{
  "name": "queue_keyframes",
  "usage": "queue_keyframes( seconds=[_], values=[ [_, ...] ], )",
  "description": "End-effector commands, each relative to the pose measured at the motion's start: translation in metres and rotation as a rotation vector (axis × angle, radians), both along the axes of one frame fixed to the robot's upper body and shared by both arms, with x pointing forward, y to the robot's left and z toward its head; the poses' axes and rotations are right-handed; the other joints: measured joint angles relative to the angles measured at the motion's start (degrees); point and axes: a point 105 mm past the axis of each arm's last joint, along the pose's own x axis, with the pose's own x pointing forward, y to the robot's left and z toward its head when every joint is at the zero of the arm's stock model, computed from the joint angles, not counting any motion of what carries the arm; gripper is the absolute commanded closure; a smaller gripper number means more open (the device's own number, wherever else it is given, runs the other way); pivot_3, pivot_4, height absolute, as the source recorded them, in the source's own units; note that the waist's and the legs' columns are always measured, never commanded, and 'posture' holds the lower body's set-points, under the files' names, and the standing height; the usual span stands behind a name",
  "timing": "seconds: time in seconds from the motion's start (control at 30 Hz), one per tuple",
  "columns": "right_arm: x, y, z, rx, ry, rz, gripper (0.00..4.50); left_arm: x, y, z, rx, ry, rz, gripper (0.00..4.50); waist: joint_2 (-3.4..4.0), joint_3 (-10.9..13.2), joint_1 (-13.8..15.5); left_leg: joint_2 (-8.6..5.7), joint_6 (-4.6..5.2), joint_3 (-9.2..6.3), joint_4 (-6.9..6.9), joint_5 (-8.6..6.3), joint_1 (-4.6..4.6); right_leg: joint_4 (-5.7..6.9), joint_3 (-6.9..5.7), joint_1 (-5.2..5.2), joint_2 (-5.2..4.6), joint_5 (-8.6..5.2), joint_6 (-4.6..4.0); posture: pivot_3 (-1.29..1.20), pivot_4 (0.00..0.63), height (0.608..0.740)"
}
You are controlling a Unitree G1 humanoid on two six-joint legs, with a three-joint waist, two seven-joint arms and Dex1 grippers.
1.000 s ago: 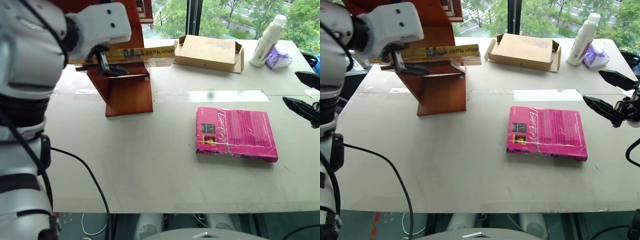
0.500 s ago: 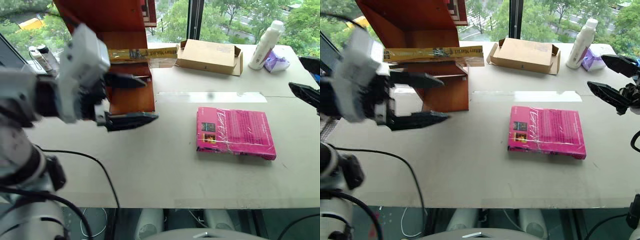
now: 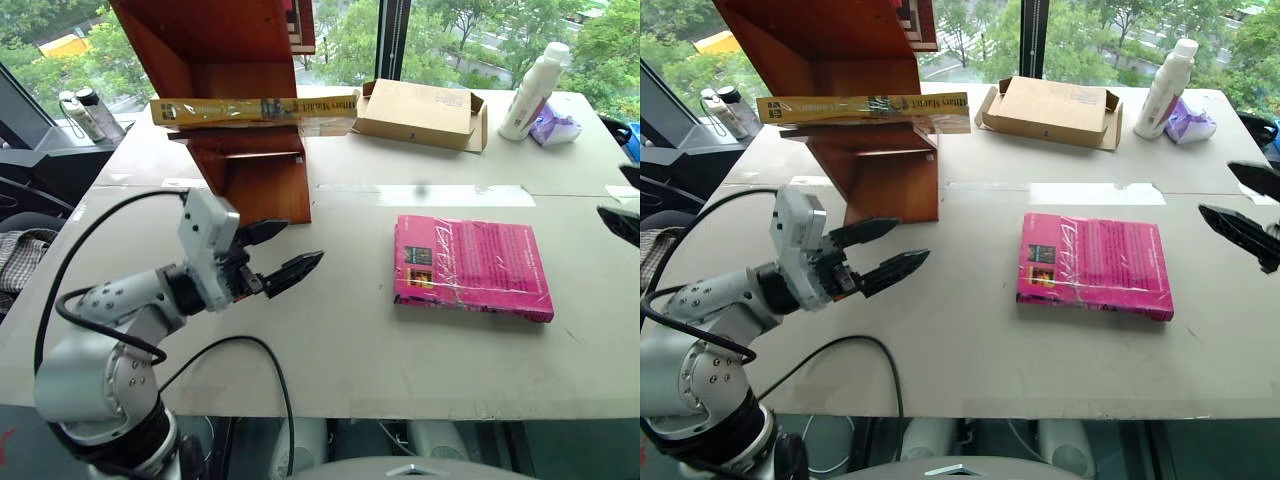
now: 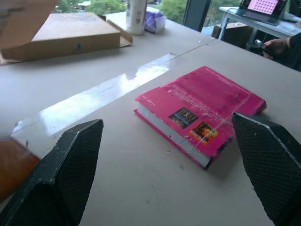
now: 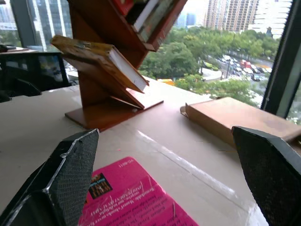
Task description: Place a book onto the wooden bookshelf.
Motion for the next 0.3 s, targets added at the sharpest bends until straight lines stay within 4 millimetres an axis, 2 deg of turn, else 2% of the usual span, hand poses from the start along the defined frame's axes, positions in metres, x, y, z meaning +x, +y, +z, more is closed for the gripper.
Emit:
queue_keyframes(
  seconds=[0.03, 0.13, 0.3],
  values=[
    [-0.023, -0.035, -0.025, -0.112, 0.092, -0.158, 0.00, -0.010, 0.021, -0.012, 0.067, -0.013, -0.009, 0.02, -0.01, -0.02, 0.01, 0.01, 0.01, -0.01, -0.01, -0.01, 0.01, -0.06, -0.02, 0.03, -0.01, -0.10, -0.17, 0.00, 0.150, 0.733],
    [-0.041, -0.055, -0.053, -0.198, 0.197, -0.243, 0.00, -0.014, 0.038, -0.023, 0.094, 0.022, 0.002, 0.02, -0.01, -0.04, 0.08, 0.01, 0.10, 0.02, -0.01, -0.07, 0.04, -0.16, -0.04, 0.08, -0.10, -0.11, -0.17, 0.00, 0.150, 0.733],
    [-0.056, -0.071, -0.074, -0.242, 0.274, -0.312, 0.00, -0.012, 0.052, -0.032, 0.121, 0.051, 0.011, 0.02, 0.02, -0.06, -0.16, 0.03, 0.11, 0.05, -0.01, -0.09, 0.10, -0.17, -0.03, 0.08, -0.40, -0.11, -0.16, 0.00, 0.150, 0.733]
  ],
)
